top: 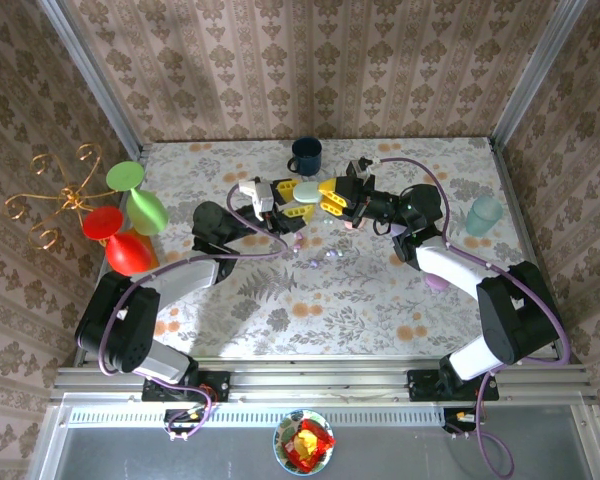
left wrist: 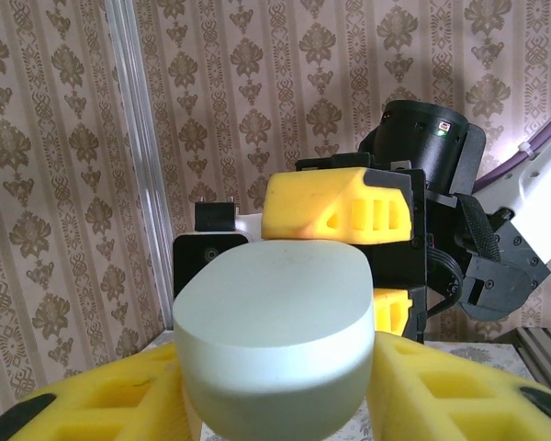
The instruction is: Insert the wireless bluetooth earbuds into the charging case
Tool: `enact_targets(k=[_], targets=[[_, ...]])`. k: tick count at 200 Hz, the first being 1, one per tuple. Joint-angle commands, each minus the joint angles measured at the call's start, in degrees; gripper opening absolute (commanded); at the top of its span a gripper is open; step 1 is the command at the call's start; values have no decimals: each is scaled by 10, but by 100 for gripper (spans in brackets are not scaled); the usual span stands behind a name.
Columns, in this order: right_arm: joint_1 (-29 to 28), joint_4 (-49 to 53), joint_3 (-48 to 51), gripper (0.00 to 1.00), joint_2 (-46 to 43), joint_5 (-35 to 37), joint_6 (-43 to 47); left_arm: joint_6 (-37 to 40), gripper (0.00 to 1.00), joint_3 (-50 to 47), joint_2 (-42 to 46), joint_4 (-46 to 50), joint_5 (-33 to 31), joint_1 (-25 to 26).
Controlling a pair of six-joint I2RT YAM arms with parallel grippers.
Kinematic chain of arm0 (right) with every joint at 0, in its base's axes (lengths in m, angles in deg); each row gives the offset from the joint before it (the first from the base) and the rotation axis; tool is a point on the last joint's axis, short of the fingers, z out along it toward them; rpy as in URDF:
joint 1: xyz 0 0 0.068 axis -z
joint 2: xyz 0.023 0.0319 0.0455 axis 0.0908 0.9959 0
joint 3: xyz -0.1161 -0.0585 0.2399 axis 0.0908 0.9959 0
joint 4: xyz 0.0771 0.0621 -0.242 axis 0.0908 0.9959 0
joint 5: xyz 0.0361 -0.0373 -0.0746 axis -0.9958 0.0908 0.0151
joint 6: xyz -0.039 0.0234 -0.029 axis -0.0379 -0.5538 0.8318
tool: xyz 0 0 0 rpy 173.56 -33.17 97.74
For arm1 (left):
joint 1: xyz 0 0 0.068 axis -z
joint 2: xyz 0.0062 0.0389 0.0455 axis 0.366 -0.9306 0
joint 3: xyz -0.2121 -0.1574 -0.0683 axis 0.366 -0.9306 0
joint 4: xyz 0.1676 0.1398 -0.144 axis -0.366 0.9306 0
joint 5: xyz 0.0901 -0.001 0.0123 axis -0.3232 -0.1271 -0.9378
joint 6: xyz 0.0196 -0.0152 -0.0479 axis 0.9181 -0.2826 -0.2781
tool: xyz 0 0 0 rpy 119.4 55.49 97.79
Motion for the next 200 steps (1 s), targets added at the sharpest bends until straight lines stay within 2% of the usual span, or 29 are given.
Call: enact_targets(k=[1,43,65,130,144,155,200], targets=[[-2,-3,-4,12,5,-6,10,-15,48,21,0,-24,15,0],[-2,2,-7,11,6,-8,13,-20,50,22,-1,-25,22,0],[-2,10,-5,11,6,-9,19,-25,54,25,-2,-24,31,0],[-2,9,-9,11,4,-9,21,-39,50,24,-6,-24,41,0],[-3,3,-10,11,4,-8,19,-35,59,22,-8,-24,43,0],[-3,-4,-11,11,4,-8,16,-34,61,21,-9,-24,42,0],[-3,-13,-9,10,3,-6,11,-38,56,24,-13,-24,42,-1]])
